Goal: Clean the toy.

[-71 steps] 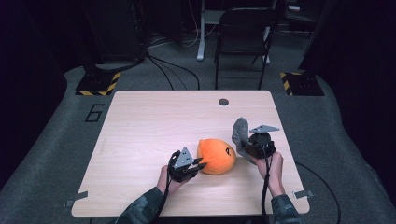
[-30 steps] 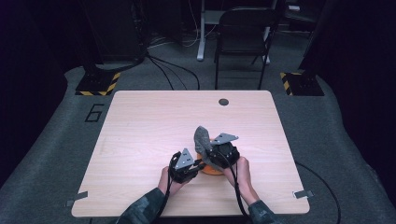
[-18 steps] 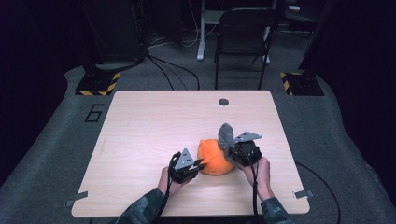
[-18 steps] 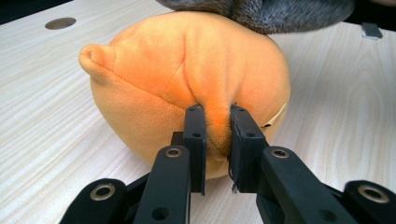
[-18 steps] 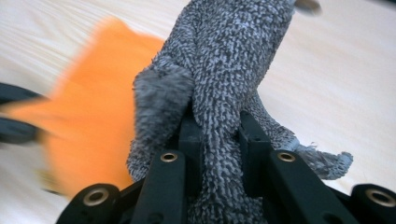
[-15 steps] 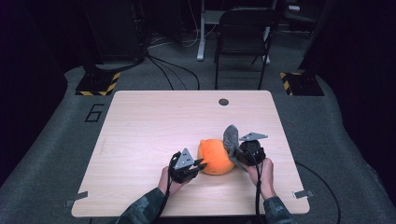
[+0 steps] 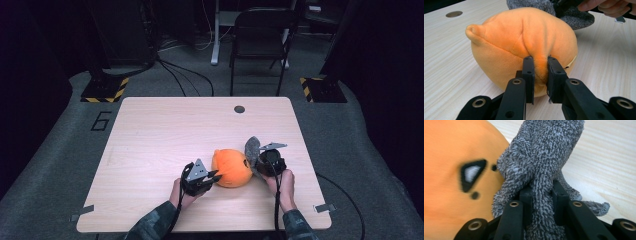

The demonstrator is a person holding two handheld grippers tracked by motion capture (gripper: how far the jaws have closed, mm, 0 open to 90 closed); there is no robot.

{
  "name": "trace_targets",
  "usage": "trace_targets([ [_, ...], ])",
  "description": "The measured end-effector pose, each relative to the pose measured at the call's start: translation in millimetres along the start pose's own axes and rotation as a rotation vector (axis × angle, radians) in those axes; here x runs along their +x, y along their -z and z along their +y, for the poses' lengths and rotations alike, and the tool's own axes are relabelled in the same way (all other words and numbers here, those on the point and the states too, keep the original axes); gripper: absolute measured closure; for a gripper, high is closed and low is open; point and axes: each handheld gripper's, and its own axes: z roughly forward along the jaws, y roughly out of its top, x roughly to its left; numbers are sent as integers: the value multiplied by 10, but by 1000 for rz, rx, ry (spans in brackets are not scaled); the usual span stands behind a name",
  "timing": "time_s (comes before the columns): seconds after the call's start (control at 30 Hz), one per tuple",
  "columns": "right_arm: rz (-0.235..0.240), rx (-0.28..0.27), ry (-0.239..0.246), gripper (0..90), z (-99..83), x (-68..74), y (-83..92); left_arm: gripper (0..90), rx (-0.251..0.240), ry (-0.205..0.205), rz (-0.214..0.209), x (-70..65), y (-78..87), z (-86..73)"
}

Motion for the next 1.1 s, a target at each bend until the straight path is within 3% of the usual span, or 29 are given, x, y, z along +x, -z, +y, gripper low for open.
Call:
trace_targets([
  [0.17, -20, 99, 15, 745, -126, -59, -231, 783, -3, -2, -2, 0, 6, -9],
  [0.23, -23, 105, 12, 745, -86, -78, -195, 783, -7, -1, -3, 0, 7, -11],
  [0.43, -9, -17, -39, 745, 44, -214, 157, 781, -8, -13, -3, 4, 11, -4],
  [0.5, 42, -107, -46, 745, 146, -192, 396, 781, -8, -16, -4, 1, 11, -1],
  [0.57, 95, -166, -31, 745, 232, -95, 545, 781, -9, -21, -1, 5, 10, 3],
  [0.63, 133, -186, -21, 745, 282, 39, 606, 781, -10, -20, -3, 2, 9, 4],
  [0.67, 156, -193, 29, 744, 321, 194, 613, 781, -12, -18, -2, -1, 8, 5],
  [0.73, 173, -190, 68, 744, 350, 363, 591, 781, -12, -19, -3, -5, 9, 6],
  [0.87, 195, -164, 191, 740, 390, 780, 448, 780, -13, -21, -3, -10, 11, 6],
  [0.97, 170, -145, 248, 740, 370, 883, 355, 780, -11, -16, -3, -7, 14, 3],
  [1.1, 147, -138, 245, 740, 341, 863, 315, 780, -14, -21, -3, -15, 13, 6],
])
